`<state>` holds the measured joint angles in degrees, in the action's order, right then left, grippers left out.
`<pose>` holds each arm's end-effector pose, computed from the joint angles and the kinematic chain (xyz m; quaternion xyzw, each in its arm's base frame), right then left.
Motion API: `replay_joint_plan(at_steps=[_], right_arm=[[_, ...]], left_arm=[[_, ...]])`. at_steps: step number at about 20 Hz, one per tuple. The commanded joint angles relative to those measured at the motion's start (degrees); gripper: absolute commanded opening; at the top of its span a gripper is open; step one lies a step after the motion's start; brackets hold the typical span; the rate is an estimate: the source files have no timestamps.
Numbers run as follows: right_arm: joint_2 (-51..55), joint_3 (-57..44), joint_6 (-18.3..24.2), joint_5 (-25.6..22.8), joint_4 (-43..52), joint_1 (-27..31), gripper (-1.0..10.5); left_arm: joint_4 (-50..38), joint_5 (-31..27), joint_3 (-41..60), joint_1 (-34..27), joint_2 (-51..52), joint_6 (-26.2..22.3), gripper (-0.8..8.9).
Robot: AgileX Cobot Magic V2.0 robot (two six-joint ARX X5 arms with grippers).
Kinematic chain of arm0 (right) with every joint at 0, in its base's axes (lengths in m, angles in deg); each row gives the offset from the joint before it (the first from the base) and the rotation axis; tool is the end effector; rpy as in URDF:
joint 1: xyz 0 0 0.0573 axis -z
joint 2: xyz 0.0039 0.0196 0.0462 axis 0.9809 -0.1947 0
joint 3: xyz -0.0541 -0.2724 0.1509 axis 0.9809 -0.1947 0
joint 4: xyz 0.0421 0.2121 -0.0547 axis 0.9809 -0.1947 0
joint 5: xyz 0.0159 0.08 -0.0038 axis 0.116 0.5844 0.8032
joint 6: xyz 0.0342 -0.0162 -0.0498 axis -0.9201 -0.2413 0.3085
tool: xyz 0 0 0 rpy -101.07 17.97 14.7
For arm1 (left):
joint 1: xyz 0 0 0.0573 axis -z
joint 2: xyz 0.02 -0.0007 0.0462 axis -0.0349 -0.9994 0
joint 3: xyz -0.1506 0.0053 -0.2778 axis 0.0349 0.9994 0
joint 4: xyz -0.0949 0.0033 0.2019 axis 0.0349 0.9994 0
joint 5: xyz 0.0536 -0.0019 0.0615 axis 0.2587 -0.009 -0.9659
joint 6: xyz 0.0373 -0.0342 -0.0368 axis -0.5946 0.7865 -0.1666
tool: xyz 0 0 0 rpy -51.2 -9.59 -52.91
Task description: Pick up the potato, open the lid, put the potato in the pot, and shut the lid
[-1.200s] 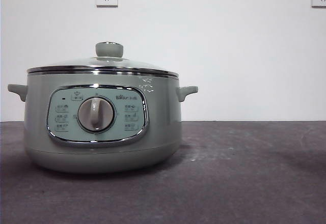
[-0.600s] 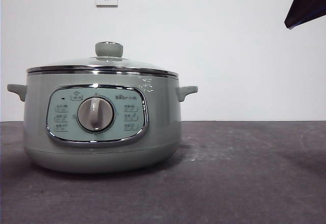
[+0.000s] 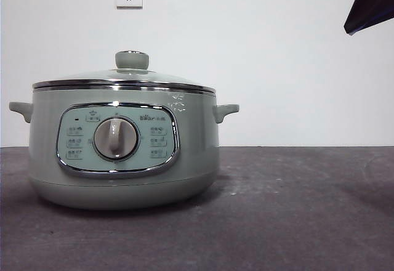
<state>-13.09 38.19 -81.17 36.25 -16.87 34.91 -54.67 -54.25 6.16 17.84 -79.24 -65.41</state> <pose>0.0815 0.0555 0.3046 -0.0296 0.2230 0.1558 0.9618 0.0190 -0.0034 0.2806 0.0511 0.1307 -0.1368 0.9806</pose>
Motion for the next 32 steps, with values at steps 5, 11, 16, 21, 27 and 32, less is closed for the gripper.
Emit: replay_joint_plan(at_steps=[5, 11, 16, 21, 27, 32], right_arm=[[0.15, -0.33, -0.57, -0.26, 0.28, 0.02, 0.0], [0.15, -0.33, -0.57, -0.26, 0.28, 0.02, 0.0], [0.15, -0.33, -0.57, -0.28, 0.28, 0.02, 0.0], [0.15, -0.33, -0.57, -0.26, 0.24, 0.02, 0.0], [0.15, -0.33, -0.57, -0.26, 0.24, 0.02, 0.0], [0.15, -0.33, -0.57, -0.26, 0.24, 0.02, 0.0]], left_arm=[[-14.84, 5.16, 18.25, -11.85, 11.39, -1.05, -0.03], [-17.86, 7.96, 28.13, -17.97, 15.63, -0.42, -0.03], [-18.27, 7.76, 31.23, -18.05, 17.62, -0.39, -0.03], [-18.32, 7.45, 31.23, -18.03, 17.59, -0.39, -0.03], [-18.32, 7.45, 31.23, -18.03, 17.59, -0.42, -0.03], [-18.32, 7.45, 31.23, -18.03, 17.59, -0.39, -0.03]])
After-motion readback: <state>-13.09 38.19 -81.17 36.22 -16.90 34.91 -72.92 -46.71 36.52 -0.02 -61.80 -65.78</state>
